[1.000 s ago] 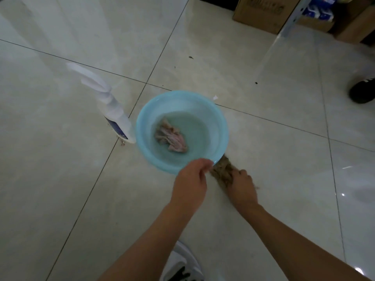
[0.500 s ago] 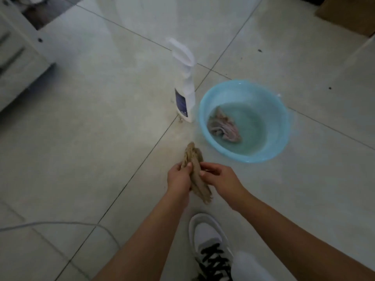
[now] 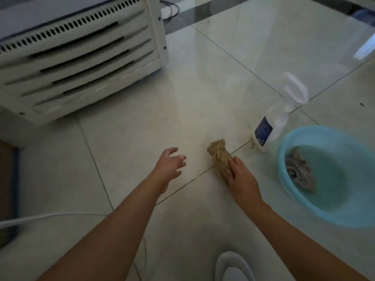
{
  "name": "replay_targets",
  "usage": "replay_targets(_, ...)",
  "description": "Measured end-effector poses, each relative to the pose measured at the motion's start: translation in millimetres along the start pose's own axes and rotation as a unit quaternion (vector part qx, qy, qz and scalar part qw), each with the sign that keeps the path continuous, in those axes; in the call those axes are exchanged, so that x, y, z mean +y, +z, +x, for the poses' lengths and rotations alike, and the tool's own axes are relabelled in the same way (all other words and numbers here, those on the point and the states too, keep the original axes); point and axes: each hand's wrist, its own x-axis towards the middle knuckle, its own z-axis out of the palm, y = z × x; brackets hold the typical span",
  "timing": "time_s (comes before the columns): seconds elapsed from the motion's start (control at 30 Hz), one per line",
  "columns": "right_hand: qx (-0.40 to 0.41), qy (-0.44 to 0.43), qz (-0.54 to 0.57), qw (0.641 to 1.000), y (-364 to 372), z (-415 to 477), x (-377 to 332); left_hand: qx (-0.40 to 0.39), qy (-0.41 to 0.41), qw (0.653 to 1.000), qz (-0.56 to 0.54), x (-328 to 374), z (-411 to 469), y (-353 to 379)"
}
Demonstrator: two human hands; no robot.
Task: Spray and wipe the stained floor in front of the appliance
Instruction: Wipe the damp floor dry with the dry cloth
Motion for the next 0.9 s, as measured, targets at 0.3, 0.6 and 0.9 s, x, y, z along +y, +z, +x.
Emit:
replay_targets(0.3, -0.094, -0.095, -0.146, 0.98, 84.3, 22.8, -11.2, 0.151, 0.041, 0.988, 0.007, -59.9, -8.0, -93.6)
replay_targets(0.6, -0.299, -0.404, -0.194, 0.843, 188.0, -62.6, -144.6, 0.401, -0.036, 0.913, -0.065, -127.9, -55.7, -193.4)
replay_targets(0.9, -0.286, -0.543, -0.228, 0.756, 199.6, -53.7, -184.7, 0.435, -0.076, 0.889, -0.118, -160.7, -85.0, -215.2)
